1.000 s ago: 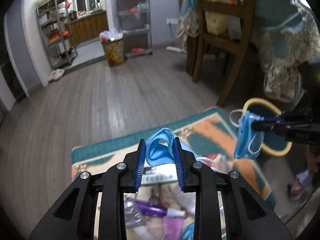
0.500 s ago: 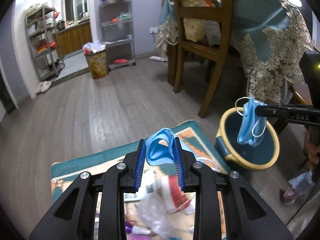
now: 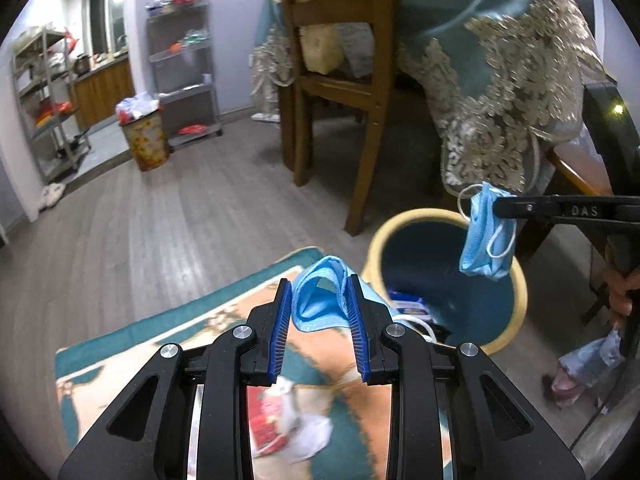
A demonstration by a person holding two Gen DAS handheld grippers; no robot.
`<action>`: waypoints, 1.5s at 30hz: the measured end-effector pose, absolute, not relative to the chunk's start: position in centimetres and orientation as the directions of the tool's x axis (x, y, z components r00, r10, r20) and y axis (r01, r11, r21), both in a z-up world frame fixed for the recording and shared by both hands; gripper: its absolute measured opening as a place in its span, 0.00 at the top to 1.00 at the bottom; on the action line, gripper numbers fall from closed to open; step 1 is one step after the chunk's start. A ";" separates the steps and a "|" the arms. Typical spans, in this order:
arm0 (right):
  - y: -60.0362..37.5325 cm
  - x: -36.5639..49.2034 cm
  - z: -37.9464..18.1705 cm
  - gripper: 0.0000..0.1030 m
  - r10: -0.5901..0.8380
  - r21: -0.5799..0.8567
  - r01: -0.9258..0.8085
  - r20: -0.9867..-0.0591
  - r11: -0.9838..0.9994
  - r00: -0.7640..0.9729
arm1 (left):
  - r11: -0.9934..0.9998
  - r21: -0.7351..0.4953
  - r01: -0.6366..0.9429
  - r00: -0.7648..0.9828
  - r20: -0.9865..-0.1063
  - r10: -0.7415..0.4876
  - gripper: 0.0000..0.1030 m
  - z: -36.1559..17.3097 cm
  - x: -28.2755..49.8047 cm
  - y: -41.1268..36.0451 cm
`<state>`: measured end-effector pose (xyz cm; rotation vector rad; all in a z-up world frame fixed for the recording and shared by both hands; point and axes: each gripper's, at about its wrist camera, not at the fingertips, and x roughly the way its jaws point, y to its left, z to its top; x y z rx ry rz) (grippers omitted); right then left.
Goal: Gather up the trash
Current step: 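Carry both blue masks to the wastebasket and release them inside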
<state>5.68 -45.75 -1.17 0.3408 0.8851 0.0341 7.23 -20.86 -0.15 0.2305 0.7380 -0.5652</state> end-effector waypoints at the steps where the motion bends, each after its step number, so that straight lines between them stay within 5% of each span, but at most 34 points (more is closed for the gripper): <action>1: -46.2 5.5 -1.4 0.91 0.161 0.304 0.123 -0.756 0.945 0.634 | 0.821 0.004 0.570 0.593 -0.694 -0.409 0.72 -0.5 7.1 -21.7; 18: -54.1 3.3 -5.7 0.91 0.026 0.265 0.353 -0.829 0.897 0.558 | 0.756 -0.041 0.653 0.491 -0.737 -0.464 0.72 -4.9 5.4 -28.7; 33: -52.3 4.3 -5.4 0.89 0.032 0.247 0.305 -0.823 0.920 0.568 | 0.766 -0.037 0.642 0.516 -0.718 -0.467 0.67 -6.5 6.0 -31.9; 35: -52.1 4.3 -5.2 0.77 0.019 0.234 0.304 -0.819 0.924 0.573 | 0.765 -0.030 0.643 0.525 -0.710 -0.469 0.56 -6.4 6.0 -32.0; 37: -52.2 4.3 -5.2 0.50 0.004 0.222 0.307 -0.816 0.925 0.578 | 0.765 -0.008 0.644 0.542 -0.701 -0.463 0.28 -6.3 5.7 -32.1; 38: -52.2 4.3 -5.0 0.38 -0.004 0.219 0.308 -0.811 0.926 0.585 | 0.764 0.003 0.645 0.554 -0.691 -0.464 0.26 -6.1 5.5 -31.9; 40: -52.2 4.4 -5.0 0.32 -0.002 0.223 0.308 -0.807 0.925 0.591 | 0.763 0.014 0.647 0.555 -0.694 -0.458 0.23 -6.0 5.6 -31.9; 42: -52.1 4.4 -4.8 0.16 0.009 0.239 0.305 -0.799 0.922 0.601 | 0.767 0.003 0.641 0.547 -0.703 -0.454 0.16 -6.0 5.8 -31.6; 45: -52.0 4.6 -4.6 0.07 0.018 0.247 0.292 -0.792 0.924 0.611 | 0.776 0.003 0.631 0.555 -0.700 -0.449 0.09 -5.8 5.9 -31.1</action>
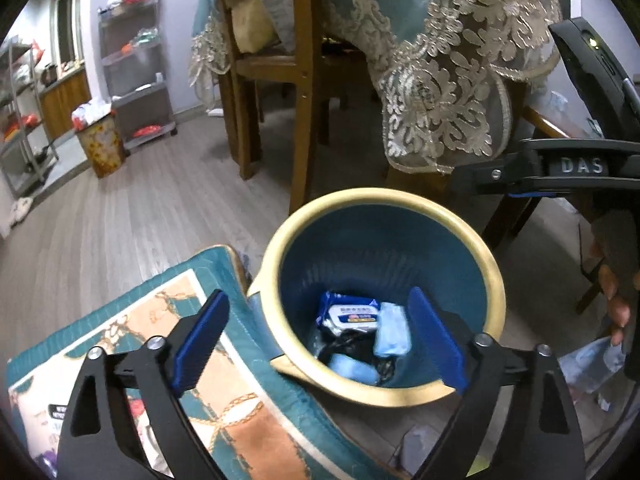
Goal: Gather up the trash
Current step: 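Carry both blue masks to the wastebasket and release them inside, then grasp the clear plastic bag with the left gripper while the right grasps the red paper cup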
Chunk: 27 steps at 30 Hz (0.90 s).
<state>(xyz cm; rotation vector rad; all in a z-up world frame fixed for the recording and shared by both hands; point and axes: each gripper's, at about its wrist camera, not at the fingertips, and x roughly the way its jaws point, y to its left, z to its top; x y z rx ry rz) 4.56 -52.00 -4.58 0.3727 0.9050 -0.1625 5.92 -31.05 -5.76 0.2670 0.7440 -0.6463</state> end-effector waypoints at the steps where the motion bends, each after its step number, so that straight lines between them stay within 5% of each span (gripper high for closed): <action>1: -51.8 4.6 -4.5 0.06 0.013 0.240 0.292 -0.793 0.926 0.609 | 0.779 0.015 0.627 0.564 -0.698 -0.441 0.08 -5.6 5.9 -30.8; 27: -43.9 8.1 -4.8 0.06 -0.015 0.099 0.172 -0.827 0.980 0.563 | 0.843 0.063 0.534 0.657 -0.659 -0.367 0.06 -1.4 6.5 -19.4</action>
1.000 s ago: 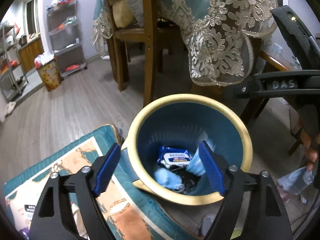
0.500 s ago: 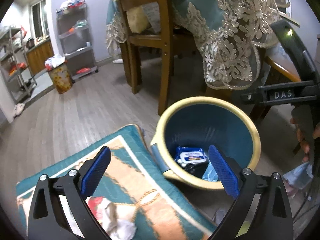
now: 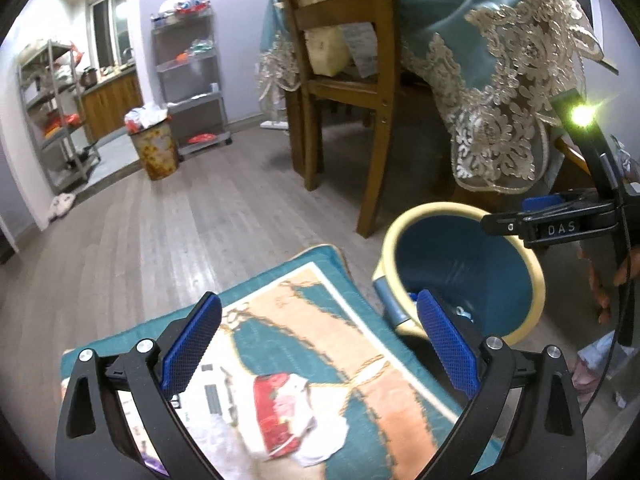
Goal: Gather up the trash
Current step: 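Grasp the clear plastic bag with the left gripper while the right grasps the red paper cup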
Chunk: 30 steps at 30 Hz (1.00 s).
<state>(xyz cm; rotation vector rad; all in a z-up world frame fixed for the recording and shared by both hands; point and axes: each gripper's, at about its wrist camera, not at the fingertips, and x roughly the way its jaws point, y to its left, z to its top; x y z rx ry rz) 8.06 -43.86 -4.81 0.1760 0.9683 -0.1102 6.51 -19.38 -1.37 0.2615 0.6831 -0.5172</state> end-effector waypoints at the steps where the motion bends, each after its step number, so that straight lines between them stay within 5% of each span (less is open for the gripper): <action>1: -43.4 8.2 -4.8 0.06 -0.012 0.097 0.164 -0.827 0.982 0.562 | 0.844 0.069 0.531 0.662 -0.656 -0.363 0.06 -1.2 6.5 -18.8; 14: -36.5 10.1 -5.5 0.06 0.031 0.060 0.035 -0.838 0.998 0.544 | 0.887 0.097 0.452 0.688 -0.671 -0.278 0.06 -1.1 7.5 -11.8; 30: -25.7 11.8 -10.4 0.06 0.192 0.176 -0.076 -0.901 0.981 0.388 | 0.946 0.130 0.298 0.692 -0.712 -0.120 0.06 -2.6 8.5 -2.1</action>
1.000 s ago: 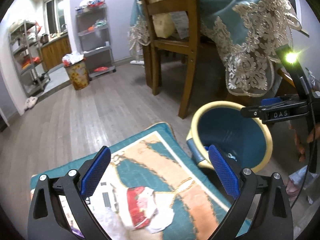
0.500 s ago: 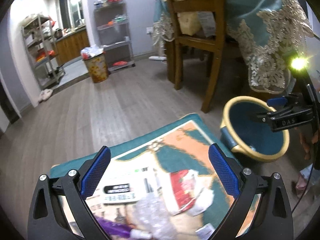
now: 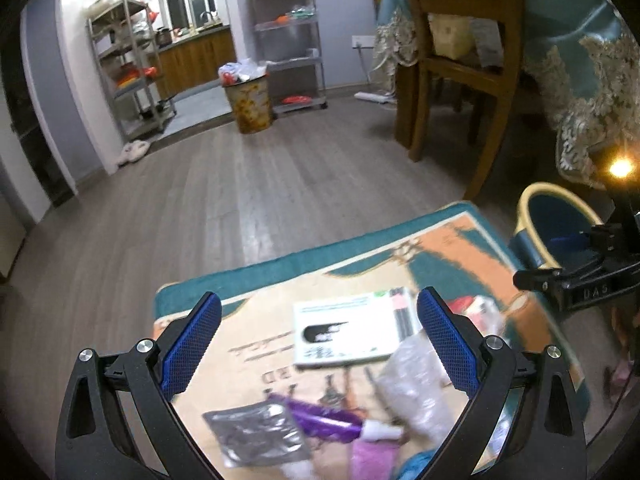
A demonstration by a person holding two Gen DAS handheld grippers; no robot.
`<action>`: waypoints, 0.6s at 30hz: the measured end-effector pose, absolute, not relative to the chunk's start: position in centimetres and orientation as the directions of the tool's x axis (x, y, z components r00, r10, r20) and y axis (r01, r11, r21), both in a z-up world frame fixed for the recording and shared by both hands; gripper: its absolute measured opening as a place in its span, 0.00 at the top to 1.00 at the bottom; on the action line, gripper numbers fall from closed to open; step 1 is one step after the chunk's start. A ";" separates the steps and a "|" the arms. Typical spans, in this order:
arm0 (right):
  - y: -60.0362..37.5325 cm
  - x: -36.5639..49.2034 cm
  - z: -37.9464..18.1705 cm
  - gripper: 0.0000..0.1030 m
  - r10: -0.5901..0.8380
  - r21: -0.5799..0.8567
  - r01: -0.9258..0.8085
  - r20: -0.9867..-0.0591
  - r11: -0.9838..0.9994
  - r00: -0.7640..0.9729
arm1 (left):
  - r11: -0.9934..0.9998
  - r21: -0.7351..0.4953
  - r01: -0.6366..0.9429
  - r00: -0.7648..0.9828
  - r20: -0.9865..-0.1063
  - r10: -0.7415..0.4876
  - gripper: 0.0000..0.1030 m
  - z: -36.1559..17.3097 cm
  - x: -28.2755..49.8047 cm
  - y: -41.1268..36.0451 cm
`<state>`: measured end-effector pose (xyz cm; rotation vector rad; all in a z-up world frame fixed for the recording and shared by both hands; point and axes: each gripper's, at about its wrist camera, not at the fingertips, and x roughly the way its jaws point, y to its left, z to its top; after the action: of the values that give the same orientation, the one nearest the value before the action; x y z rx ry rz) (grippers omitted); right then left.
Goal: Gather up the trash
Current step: 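Grasp the clear plastic bag with the left gripper while the right grasps the red paper cup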
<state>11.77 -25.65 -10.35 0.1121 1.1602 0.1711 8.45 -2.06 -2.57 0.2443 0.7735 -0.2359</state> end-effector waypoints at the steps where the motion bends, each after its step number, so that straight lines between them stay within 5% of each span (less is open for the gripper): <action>1: -25.2 11.8 -10.8 0.06 0.189 0.173 -0.075 -0.907 0.982 0.375 | 0.944 0.140 0.298 0.687 -0.718 -0.110 0.06 -2.9 8.5 -1.8; 10: -24.9 12.3 -12.7 0.10 0.232 0.257 0.029 -0.909 0.966 0.347 | 0.916 0.130 0.379 0.536 -0.838 -0.103 0.06 -7.8 8.3 -2.8; 16: -24.1 12.4 -14.5 0.44 0.311 0.337 0.044 -0.907 0.941 0.284 | 0.875 0.125 0.468 0.461 -0.879 -0.121 0.06 -9.8 7.6 -5.0; 18: -23.9 12.5 -15.0 0.68 0.334 0.358 0.044 -0.904 0.933 0.266 | 0.872 0.112 0.476 0.442 -0.888 -0.127 0.06 -10.2 7.6 -5.4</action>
<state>12.49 -23.86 -15.04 0.3416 1.2938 0.2008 7.55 -5.43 -10.23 0.3736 1.0526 -0.3850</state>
